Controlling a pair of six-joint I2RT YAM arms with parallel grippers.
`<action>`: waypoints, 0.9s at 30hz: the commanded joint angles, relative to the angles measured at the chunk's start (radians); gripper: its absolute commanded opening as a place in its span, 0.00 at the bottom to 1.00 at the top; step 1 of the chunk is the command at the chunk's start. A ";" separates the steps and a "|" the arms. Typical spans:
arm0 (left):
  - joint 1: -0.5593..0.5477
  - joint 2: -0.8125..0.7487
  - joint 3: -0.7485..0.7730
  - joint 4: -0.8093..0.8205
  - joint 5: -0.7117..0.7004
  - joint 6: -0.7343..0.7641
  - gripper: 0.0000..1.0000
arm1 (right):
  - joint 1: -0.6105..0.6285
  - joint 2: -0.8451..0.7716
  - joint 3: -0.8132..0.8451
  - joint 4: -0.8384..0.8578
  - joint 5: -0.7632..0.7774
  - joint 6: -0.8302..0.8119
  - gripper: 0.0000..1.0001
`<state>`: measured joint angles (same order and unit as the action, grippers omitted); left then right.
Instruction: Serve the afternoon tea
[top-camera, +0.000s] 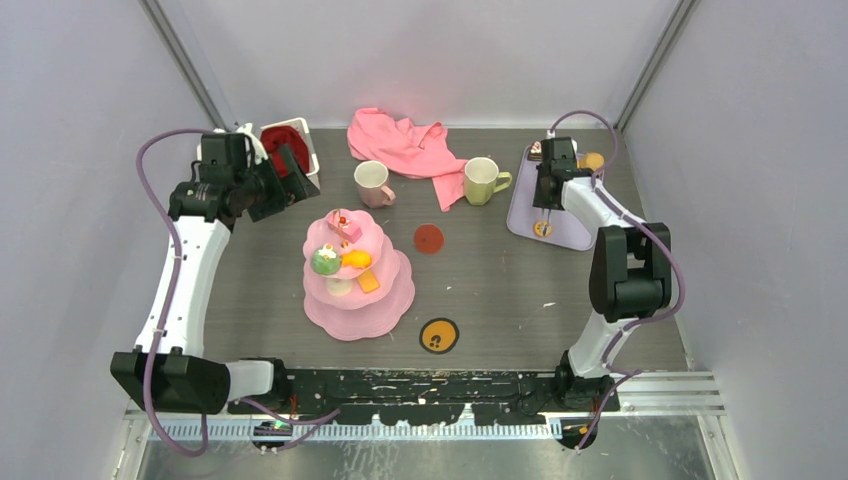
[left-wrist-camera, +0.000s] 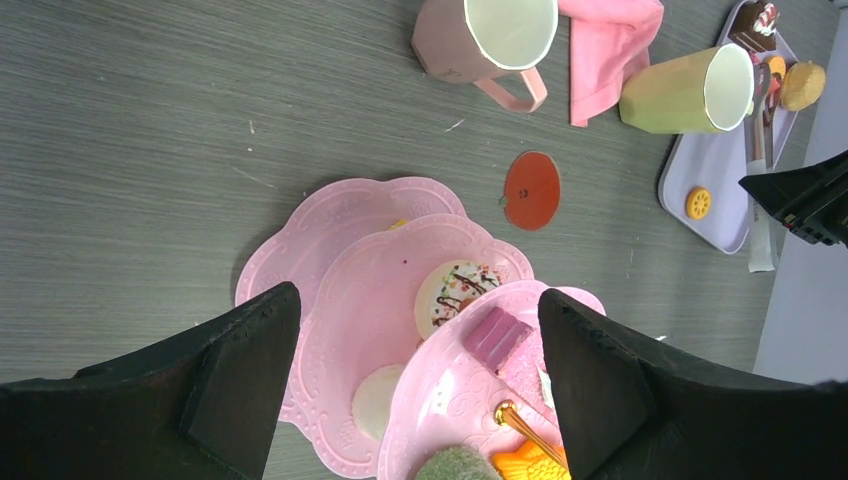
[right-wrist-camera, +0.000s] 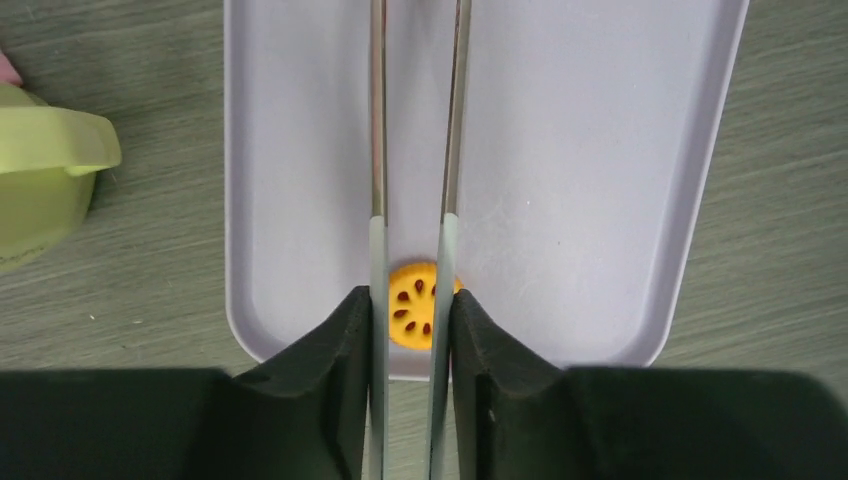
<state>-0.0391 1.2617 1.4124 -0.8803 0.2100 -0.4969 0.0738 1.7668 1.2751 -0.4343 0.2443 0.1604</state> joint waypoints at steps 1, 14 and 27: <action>0.004 -0.001 0.026 0.021 0.003 0.015 0.88 | -0.005 -0.018 0.060 0.050 0.026 -0.002 0.13; 0.004 0.000 0.025 0.035 0.018 0.014 0.88 | -0.002 -0.349 -0.054 -0.082 -0.100 0.057 0.01; 0.004 -0.002 0.030 0.037 0.020 0.007 0.88 | 0.203 -0.709 -0.052 -0.385 -0.345 0.067 0.01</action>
<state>-0.0391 1.2682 1.4124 -0.8795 0.2142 -0.4904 0.1989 1.1191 1.1946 -0.7277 0.0273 0.2150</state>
